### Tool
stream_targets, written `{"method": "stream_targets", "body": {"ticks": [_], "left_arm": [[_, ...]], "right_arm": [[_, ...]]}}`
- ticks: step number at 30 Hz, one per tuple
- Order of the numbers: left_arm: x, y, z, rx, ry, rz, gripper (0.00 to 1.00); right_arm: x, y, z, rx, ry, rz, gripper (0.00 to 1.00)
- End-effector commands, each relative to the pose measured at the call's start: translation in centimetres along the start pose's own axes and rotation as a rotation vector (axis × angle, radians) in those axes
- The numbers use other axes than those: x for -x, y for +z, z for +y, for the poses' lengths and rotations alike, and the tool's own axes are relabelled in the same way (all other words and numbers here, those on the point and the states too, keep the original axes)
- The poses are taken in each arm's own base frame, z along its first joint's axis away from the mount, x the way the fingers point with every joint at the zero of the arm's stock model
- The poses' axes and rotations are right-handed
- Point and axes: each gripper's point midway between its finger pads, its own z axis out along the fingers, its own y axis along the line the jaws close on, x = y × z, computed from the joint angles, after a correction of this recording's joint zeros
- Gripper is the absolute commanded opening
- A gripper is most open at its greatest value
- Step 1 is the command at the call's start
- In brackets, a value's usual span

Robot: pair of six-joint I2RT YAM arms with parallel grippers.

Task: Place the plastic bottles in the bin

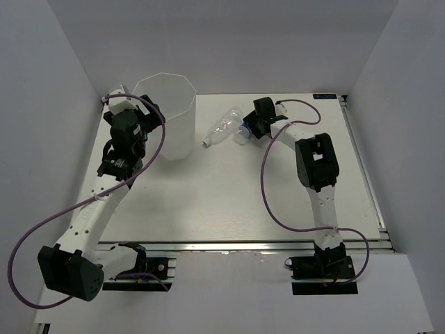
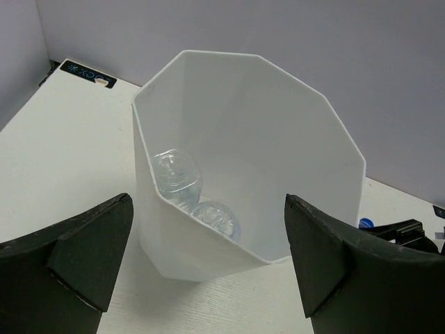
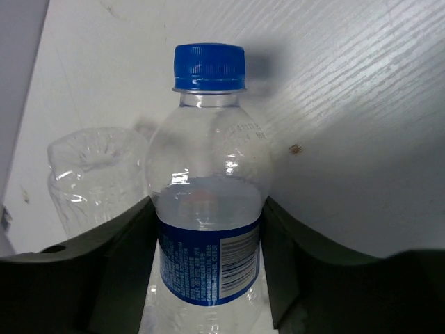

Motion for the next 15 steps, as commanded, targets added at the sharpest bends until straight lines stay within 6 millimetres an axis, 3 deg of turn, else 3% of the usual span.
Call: {"method": "stream_targets", "body": {"ticks": [1, 3, 4, 5, 6, 7, 8, 10, 12, 13, 14, 15], "left_arm": [[1.0, -1.1, 0.8, 0.029, -0.012, -0.015, 0.98], [1.2, -1.4, 0.9, 0.033, -0.016, -0.014, 0.98], [1.1, -1.4, 0.8, 0.027, -0.017, -0.01, 0.98], [1.0, -1.6, 0.7, 0.021, -0.017, 0.001, 0.98], [1.6, -1.9, 0.4, 0.012, -0.027, 0.003, 0.98], [1.7, -2.1, 0.0, -0.002, -0.043, 0.021, 0.98], [1.2, -2.5, 0.2, 0.005, -0.037, 0.057, 0.98], [1.6, -3.1, -0.4, -0.023, -0.053, 0.067, 0.98], [1.9, -3.7, -1.1, -0.07, -0.083, 0.067, 0.98], [1.7, -3.9, -1.5, -0.095, -0.096, 0.075, 0.98], [1.7, -4.1, -2.9, -0.16, -0.145, 0.089, 0.98], [1.3, -4.2, -4.0, -0.212, -0.163, 0.108, 0.98]], "right_arm": [[0.5, 0.2, -0.2, -0.013, -0.026, -0.033, 0.56], [1.4, -0.8, 0.4, 0.01, -0.045, -0.067, 0.44], [1.3, -0.9, -0.6, -0.007, -0.059, -0.07, 0.34], [1.8, -1.3, -0.9, -0.008, -0.093, -0.088, 0.32], [2.8, -2.7, 0.4, 0.034, -0.109, -0.115, 0.32], [2.1, -3.0, -0.9, 0.034, -0.199, -0.088, 0.32], [3.0, -4.9, 0.2, 0.084, -0.237, -0.106, 0.33], [3.6, -6.6, 0.8, 0.159, -0.307, -0.136, 0.34], [3.0, -9.2, -1.0, 0.203, -0.451, -0.114, 0.34], [3.1, -10.2, -0.1, 0.283, -0.509, -0.136, 0.33], [1.0, -11.0, -1.6, 0.334, -0.58, -0.06, 0.32], [1.6, -13.1, -0.9, 0.389, -0.639, -0.085, 0.31]]}}
